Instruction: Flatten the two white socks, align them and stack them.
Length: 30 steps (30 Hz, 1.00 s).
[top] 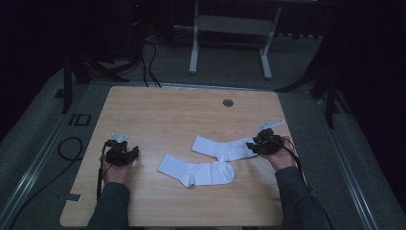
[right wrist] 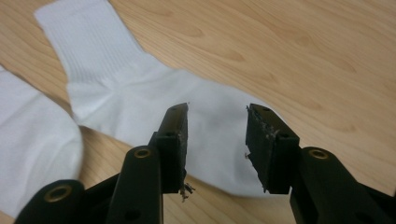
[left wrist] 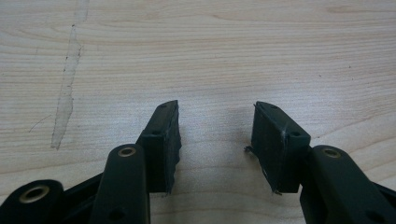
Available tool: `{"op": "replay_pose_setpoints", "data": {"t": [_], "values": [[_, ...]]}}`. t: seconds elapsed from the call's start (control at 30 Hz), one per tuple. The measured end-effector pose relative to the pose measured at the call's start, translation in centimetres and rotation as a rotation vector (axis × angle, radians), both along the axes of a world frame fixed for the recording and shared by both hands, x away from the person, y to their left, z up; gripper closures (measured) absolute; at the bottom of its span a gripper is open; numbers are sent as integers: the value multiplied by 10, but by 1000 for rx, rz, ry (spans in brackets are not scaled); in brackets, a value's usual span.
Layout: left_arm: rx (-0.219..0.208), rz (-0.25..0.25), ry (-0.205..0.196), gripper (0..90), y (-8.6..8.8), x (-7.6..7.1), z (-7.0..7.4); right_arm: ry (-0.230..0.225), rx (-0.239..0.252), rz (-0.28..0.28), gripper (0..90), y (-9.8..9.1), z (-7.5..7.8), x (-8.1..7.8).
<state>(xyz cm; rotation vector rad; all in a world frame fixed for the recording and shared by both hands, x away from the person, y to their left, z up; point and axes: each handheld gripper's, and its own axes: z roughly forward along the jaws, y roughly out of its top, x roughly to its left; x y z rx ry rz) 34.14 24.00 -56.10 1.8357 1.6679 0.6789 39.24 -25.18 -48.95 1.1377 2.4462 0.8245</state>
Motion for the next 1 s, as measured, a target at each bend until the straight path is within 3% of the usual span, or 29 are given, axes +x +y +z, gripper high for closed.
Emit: {"op": "replay_pose_setpoints", "data": {"t": [0.2,0.23,0.27,0.3,0.33,0.37,0.6,0.77,0.93,1.0], "values": [[0,-1,0,519,0,0,0,11,-27,85,563,31,-5,4],[0,-1,0,518,0,0,0,22,-62,152,555,46,-11,6],[0,-1,0,518,0,0,0,22,-62,152,555,46,-11,6],[-1,0,0,518,0,0,0,27,-94,200,555,60,-16,7],[-1,0,0,518,0,0,0,27,-94,200,555,60,-16,7],[0,-1,0,518,0,0,0,29,-108,231,558,71,-19,10],[1,0,-1,518,0,0,0,38,-131,275,573,98,-23,19],[1,0,-2,517,0,0,0,39,-171,340,568,123,-29,24],[1,0,-3,517,0,0,0,37,-177,367,563,135,-31,26],[1,0,-3,517,0,0,0,35,-153,376,561,139,-30,27]]}}
